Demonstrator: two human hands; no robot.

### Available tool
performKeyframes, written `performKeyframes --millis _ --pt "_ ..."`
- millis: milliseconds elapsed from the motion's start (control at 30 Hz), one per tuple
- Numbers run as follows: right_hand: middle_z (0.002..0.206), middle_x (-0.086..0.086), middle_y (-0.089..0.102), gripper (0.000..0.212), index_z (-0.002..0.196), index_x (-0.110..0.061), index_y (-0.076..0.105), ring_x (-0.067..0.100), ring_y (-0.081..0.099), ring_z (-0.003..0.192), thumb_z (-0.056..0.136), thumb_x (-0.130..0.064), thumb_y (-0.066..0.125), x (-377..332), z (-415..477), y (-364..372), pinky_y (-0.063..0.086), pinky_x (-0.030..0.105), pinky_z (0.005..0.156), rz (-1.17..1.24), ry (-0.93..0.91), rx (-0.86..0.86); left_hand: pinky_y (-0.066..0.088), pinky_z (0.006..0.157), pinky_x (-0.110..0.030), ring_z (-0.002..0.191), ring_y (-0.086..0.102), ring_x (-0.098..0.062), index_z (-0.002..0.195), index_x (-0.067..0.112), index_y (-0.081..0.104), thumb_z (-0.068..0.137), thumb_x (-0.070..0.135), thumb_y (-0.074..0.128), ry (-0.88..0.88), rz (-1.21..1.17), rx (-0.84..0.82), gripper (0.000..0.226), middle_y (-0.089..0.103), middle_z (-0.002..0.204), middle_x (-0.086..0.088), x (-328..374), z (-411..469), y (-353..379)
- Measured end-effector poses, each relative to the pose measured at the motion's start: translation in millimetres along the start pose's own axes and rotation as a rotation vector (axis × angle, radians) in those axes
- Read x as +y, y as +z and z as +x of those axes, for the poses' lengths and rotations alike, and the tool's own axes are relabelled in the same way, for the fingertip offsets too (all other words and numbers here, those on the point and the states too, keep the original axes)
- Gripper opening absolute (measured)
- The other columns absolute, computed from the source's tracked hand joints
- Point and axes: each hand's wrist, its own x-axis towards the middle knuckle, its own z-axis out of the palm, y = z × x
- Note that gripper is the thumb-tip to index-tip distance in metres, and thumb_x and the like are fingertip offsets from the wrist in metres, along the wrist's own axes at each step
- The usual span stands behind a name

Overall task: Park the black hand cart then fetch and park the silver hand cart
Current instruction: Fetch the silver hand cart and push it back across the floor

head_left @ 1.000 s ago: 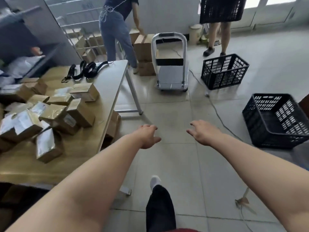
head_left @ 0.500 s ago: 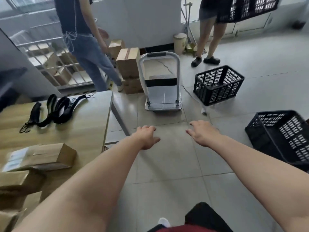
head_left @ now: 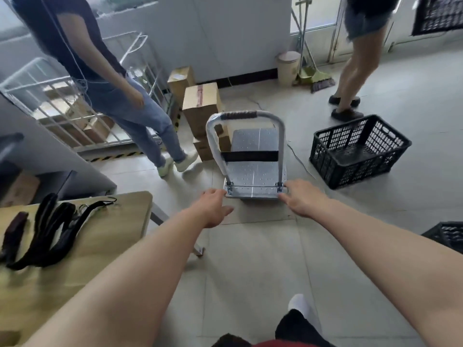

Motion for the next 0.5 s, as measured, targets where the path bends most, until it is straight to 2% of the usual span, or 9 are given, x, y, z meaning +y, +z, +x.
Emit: performKeyframes --millis 100,233,400,500 --pt "0.127 0.015 0.056 0.045 0.122 -0.016 0.054 0.034 0.052 0.117 0.092 -0.049 0.043 6.6 47.2 -25.2 0.046 0.043 0.091 -0.01 -0.025 0.001 0.021 0.111 -0.041 0.139 0.024 -0.031 0.147 0.015 0.026 0.096 0.042 0.046 -0.015 -0.056 0.044 0.061 0.029 0.152 -0.012 12.0 45.2 -24.0" --pt "0.123 0.015 0.058 0.044 0.118 -0.016 0.055 0.035 0.053 0.114 0.092 -0.049 0.044 9.8 98.5 -44.8 0.047 0.044 0.088 -0.02 -0.023 0.012 0.025 0.11 -0.042 0.137 0.026 -0.033 0.146 0.017 0.028 0.095 0.044 0.046 0.031 0.008 0.035 0.061 0.031 0.15 -0.012 21.8 103.9 -52.3" --pt "0.13 0.012 0.055 0.048 0.127 -0.015 0.05 0.034 0.05 0.119 0.093 -0.048 0.044 7.4 160.5 -66.0 0.043 0.042 0.087 0.017 0.021 0.03 0.026 0.109 -0.049 0.138 0.024 -0.033 0.147 0.02 0.026 0.094 0.047 0.048 0.058 0.004 0.078 0.063 0.028 0.152 -0.009 15.8 189.0 -88.1" --pt "0.135 0.012 0.049 0.05 0.132 -0.015 0.044 0.034 0.046 0.123 0.094 -0.046 0.044 -3.2 203.2 -77.6 0.041 0.044 0.093 0.007 0.048 0.042 0.026 0.11 -0.051 0.138 0.022 -0.033 0.147 0.02 0.024 0.093 0.046 0.049 0.078 -0.012 0.102 0.066 0.025 0.154 -0.009 3.9 246.6 -109.9"
